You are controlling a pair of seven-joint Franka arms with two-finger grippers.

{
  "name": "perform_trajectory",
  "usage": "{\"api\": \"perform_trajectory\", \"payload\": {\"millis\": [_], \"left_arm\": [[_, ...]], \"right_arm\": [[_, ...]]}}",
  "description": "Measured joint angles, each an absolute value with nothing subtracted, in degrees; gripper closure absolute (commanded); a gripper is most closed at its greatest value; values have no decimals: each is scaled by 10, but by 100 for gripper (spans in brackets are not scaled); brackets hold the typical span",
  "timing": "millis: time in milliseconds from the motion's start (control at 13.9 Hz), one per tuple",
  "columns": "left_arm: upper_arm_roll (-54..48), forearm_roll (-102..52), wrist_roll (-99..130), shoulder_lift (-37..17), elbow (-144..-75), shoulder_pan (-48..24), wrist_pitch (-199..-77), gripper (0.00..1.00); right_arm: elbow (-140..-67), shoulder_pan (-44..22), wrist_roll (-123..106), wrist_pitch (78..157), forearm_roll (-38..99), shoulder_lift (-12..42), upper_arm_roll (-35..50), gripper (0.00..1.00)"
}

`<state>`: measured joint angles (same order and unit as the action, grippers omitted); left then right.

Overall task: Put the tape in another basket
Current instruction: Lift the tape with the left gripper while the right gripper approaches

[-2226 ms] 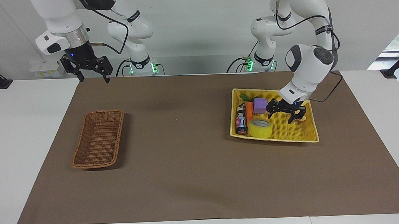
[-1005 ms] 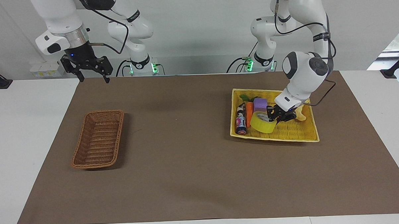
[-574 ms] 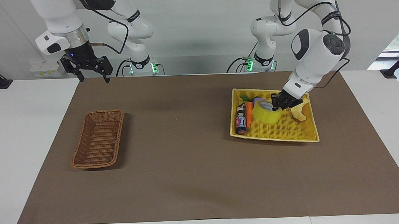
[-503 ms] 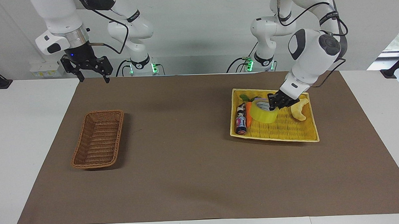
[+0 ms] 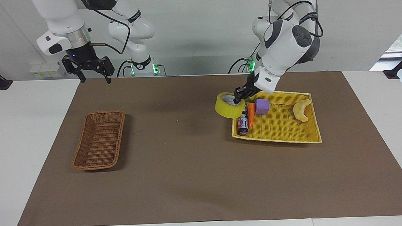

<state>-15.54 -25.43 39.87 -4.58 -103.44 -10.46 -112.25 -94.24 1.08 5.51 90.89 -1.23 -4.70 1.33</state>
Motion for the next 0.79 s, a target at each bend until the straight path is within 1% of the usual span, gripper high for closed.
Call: {"api": "perform_trajectory", "payload": {"millis": [287, 503, 790], "left_arm": [[-180, -311, 431, -53, -1034, -165, -1191, 100], [-191, -355, 433, -54, -1034, -206, -1265, 100], [-196, -380, 435, -67, -1034, -236, -1336, 100]], "right_arm": [[-951, 5, 42, 917, 120, -47, 18, 0], [-966, -29, 32, 949, 181, -47, 20, 0], [-992, -41, -17, 984, 266, -47, 24, 0]]}}
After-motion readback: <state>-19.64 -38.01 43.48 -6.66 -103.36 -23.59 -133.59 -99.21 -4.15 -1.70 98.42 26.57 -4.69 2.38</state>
